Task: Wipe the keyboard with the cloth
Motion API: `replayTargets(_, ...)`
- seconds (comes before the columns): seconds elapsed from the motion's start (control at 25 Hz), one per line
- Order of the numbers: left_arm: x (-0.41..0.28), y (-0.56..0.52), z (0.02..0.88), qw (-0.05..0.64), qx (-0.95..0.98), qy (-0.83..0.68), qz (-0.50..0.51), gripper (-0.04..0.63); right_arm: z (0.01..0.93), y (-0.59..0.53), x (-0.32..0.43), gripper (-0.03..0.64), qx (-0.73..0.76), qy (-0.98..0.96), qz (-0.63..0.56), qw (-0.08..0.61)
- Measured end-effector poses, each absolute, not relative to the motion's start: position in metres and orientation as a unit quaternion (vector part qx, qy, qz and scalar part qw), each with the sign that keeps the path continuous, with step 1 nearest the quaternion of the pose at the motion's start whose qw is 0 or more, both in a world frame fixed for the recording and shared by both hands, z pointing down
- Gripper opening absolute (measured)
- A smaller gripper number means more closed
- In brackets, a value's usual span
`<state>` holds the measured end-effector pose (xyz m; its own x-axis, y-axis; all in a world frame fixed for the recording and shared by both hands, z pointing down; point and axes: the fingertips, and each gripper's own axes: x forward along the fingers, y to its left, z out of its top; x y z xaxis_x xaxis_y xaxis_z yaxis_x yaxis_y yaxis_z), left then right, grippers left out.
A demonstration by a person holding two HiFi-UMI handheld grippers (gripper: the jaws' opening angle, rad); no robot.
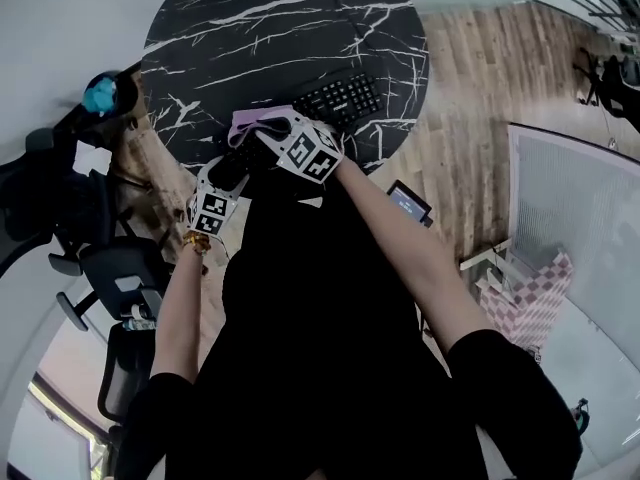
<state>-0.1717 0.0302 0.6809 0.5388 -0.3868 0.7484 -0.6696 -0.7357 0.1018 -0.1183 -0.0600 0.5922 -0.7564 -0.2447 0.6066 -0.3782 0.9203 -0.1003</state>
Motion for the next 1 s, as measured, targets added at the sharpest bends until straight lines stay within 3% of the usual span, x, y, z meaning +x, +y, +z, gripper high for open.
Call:
replayTargets(0.6,-0.169,0.023,0.685,0.236,0.806,-0.363,0.404,0.285,0.579,-0.142,0.190,0.052,0.449,-0.847,0.166,0.232)
replayTargets(1.0,-0.169,0.024,0.688,0.224,0.786,-0.363,0.448,0.285,0.628,-0.141,0.214,0.052,0.459,-0.826,0.223,0.241)
